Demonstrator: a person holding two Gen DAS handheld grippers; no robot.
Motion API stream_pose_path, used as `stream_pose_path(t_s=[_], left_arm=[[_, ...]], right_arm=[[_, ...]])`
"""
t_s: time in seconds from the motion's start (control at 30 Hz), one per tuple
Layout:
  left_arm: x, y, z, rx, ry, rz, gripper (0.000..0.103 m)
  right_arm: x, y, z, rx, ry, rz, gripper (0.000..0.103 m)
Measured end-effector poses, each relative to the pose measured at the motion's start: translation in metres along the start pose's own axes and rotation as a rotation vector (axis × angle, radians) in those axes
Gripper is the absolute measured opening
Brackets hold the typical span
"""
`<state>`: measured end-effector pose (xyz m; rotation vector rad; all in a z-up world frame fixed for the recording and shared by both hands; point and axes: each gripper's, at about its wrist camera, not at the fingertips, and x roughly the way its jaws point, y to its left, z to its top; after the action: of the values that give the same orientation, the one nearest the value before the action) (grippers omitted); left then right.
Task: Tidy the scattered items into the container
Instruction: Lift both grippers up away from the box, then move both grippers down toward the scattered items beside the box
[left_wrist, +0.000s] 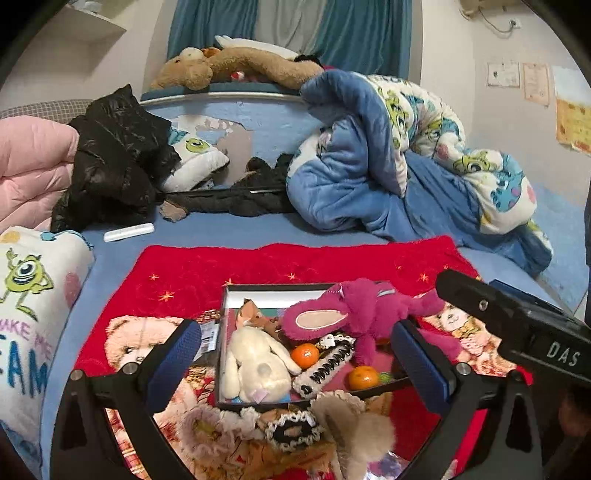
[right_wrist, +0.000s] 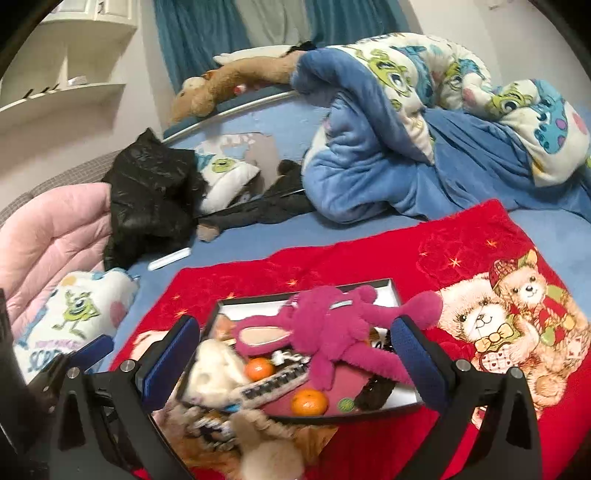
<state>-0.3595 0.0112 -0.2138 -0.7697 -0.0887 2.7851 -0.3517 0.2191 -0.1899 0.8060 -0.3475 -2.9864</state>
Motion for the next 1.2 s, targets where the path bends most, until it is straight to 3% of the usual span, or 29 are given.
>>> stream_pose_path(t_s=[0.1, 0.2, 0.43, 0.57, 0.67, 0.83, 0.9, 1.2], left_arm=[[-0.031, 0.006, 0.007, -0.028, -0.017, 0.015, 0.103], [-0.066, 0.015, 0.006, -0.055, -0.033, 0.030, 0.103], [-0.110, 0.026, -0.026, -0.042, -0.037, 0.053, 0.103], [-0.112, 0.033, -0.050, -0.041, -0.026, 0.092, 0.103], [-0.104, 0.037, -0.064, -0.049, -0.023, 0.056, 0.103], [-0.076, 0.035, -0.080, -0.029, 0.031, 0.076, 0.103], [-0.070, 0.034, -0.083, -0.045, 0.036, 0.040, 0.103], [-0.051, 0.012, -0.103, 0.024, 0.069, 0.027, 0.103]], right_arm=[[-0.023, 0.012, 0.007, -0.028, 0.027, -0.034, 0.103], [-0.058, 0.019, 0.008, -0.027, 0.010, -0.011, 0.103], [-0.113, 0.035, -0.018, -0.107, -0.051, -0.013, 0.103], [-0.113, 0.033, -0.040, -0.124, -0.015, -0.041, 0.103], [-0.114, 0.025, -0.051, -0.081, -0.017, -0.038, 0.103], [-0.099, 0.014, -0.059, -0.031, -0.002, -0.039, 0.103], [-0.094, 0.012, -0.061, -0.015, 0.008, -0.026, 0.103], [-0.084, 0.005, -0.072, 0.001, 0.033, 0.003, 0.103]])
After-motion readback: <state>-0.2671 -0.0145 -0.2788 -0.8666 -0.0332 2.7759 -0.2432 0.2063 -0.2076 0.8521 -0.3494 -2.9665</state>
